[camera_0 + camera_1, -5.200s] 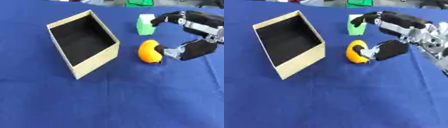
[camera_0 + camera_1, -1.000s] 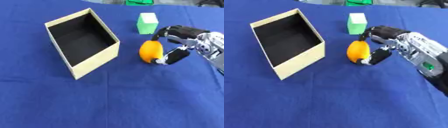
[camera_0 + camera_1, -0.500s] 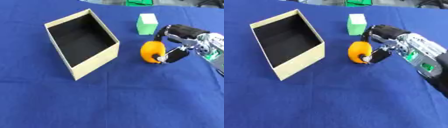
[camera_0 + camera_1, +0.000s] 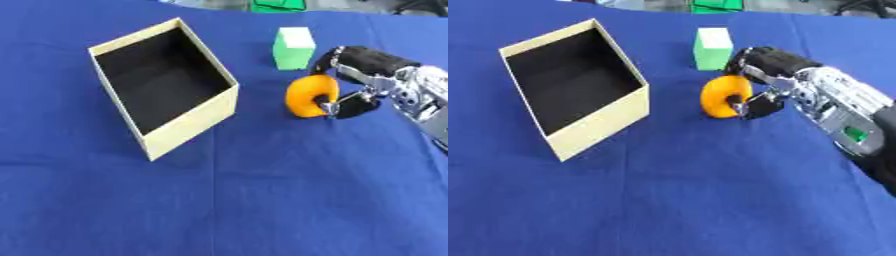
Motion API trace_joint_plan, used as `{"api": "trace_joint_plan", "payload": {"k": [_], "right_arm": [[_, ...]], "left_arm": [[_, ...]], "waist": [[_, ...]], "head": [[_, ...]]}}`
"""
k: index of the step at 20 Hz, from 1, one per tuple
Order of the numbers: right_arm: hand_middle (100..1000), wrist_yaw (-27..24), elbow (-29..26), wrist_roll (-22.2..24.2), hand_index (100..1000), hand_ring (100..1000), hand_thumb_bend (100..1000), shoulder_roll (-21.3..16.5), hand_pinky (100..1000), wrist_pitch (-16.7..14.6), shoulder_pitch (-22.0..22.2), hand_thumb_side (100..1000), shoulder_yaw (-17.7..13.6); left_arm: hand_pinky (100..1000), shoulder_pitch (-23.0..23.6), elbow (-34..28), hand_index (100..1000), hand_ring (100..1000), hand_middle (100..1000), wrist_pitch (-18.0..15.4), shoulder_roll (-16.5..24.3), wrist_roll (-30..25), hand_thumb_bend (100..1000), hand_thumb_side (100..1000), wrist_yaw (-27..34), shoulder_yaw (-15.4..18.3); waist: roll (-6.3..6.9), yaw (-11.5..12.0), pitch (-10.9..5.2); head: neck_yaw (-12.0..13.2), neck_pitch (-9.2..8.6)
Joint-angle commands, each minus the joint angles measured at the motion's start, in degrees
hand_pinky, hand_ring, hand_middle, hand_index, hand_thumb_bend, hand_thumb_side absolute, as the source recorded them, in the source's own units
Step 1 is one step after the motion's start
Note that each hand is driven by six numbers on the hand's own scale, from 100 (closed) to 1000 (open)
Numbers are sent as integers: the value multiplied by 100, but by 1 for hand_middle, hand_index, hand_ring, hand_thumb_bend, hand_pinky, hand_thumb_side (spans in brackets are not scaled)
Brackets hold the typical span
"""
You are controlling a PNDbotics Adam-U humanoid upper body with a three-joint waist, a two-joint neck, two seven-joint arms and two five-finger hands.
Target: Pick up objects on the table and place them in the box.
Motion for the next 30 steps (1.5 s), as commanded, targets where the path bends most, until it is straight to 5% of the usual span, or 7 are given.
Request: {"api": "trace_joint_plan", "payload": {"k": [1,17,23,30], "right_arm": [[599,-164,-235,-45,709,822,100,-180,763,37,-36,100,-146],[589,-962,-1607,-247,706,821,100,-486,771,314,-40,100,-737],[591,-1386,-1764,-103,711,826,100,-318,781,352,-651,100,-783],[591,-1602,-1509,262,718,835,100,422,797,498,-1592,100,-639]], "left_arm": [[512,-44,-115,777,675,641,-10,62,-25,220,1000,-4,7],[512,-25,-115,775,672,639,-7,93,-9,222,1000,6,18],[511,-9,-115,775,673,640,-4,98,-37,221,1000,14,-12],[511,-13,-115,775,673,640,-7,81,-79,221,1000,39,-48]], "waist": [[24,-20,-107],[30,-59,-217],[12,1,-247],[37,104,-275]], "head": [[-3,-61],[-2,16],[-89,131],[-147,173]]}}
